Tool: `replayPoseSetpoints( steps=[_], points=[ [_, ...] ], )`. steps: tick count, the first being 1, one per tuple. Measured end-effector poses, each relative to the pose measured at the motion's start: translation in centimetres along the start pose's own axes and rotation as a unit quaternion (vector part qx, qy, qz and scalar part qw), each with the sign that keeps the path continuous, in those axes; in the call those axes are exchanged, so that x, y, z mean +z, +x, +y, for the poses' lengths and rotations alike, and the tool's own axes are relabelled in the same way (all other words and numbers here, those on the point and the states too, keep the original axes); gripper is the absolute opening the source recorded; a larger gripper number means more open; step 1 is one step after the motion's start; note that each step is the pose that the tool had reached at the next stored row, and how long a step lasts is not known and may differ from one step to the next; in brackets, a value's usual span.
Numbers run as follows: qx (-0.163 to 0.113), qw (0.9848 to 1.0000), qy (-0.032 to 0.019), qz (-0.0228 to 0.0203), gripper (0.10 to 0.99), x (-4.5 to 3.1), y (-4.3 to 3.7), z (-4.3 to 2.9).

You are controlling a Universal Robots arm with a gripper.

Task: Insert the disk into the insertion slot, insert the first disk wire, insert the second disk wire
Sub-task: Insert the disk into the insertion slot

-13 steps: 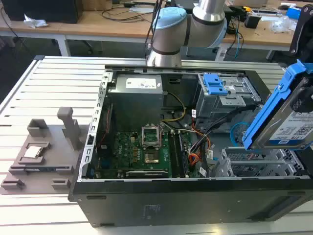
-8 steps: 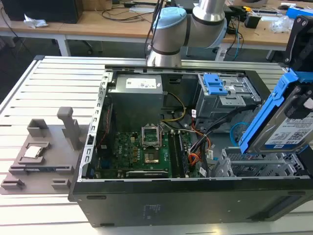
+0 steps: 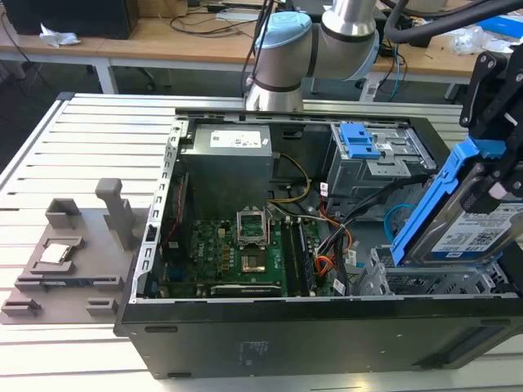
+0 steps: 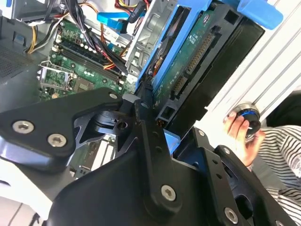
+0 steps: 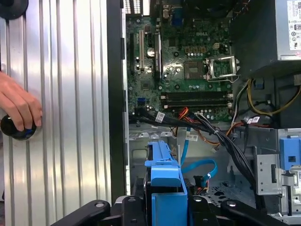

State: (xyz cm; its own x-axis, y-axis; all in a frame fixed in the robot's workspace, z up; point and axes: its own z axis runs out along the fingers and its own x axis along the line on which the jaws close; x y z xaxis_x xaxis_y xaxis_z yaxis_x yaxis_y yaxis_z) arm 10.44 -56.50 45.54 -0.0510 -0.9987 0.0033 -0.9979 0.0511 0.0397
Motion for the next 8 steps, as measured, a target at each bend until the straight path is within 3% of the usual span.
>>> replayPoseSetpoints(
  steps=[8],
  points=[
    [0.001, 1.0, 0.0, -0.0004, 0.365, 0.39, -0.6, 0.16]
  ],
)
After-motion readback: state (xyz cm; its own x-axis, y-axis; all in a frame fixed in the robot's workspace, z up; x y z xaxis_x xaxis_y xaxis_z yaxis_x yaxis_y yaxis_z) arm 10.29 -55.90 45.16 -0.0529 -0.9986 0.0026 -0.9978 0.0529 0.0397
